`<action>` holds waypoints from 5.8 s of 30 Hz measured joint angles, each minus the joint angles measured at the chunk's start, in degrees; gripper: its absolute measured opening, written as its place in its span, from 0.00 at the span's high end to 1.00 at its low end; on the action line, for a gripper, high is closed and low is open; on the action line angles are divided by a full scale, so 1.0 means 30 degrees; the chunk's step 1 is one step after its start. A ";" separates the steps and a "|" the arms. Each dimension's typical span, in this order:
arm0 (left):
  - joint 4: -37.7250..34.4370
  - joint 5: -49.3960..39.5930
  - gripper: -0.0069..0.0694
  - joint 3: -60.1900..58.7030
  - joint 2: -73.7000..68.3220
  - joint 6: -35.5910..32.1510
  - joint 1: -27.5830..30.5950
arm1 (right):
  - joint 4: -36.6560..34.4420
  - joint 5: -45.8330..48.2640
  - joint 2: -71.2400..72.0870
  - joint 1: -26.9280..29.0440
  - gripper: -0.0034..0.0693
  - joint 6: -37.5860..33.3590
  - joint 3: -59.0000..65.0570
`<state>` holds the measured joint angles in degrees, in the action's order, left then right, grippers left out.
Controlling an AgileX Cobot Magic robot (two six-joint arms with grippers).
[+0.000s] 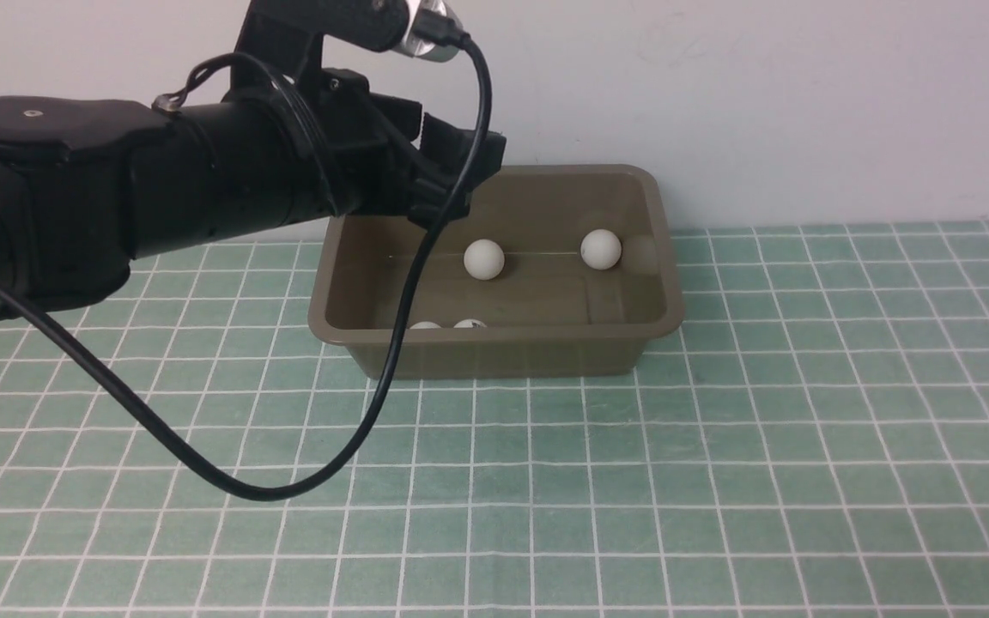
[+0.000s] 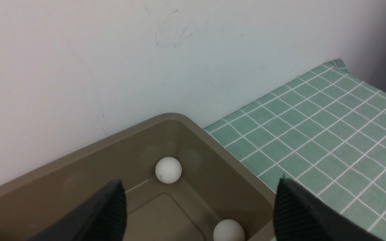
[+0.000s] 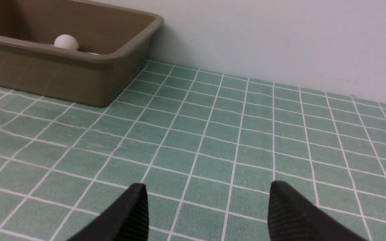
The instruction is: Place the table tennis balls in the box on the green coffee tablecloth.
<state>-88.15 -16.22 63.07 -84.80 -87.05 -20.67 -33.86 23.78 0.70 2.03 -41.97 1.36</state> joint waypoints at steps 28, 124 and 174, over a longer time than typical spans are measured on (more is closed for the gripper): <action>-0.3331 0.1128 0.21 0.0000 0.0000 0.0000 0.0000 | -0.0070 0.0479 0.0000 0.0000 0.35 0.0000 -0.0019; 2.8881 -0.1240 0.21 -2.0265 2.3526 2.7485 0.6839 | -0.0213 0.1005 0.0000 0.0000 0.35 0.0000 -0.0082; 2.9687 -0.1925 0.21 -2.1535 2.8482 2.8039 0.6839 | -0.0213 0.1026 0.0000 0.0000 0.35 0.0000 -0.0097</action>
<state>0.91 -22.00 -1.54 0.64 -2.93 -0.16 -34.50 26.86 0.70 2.03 -41.97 1.07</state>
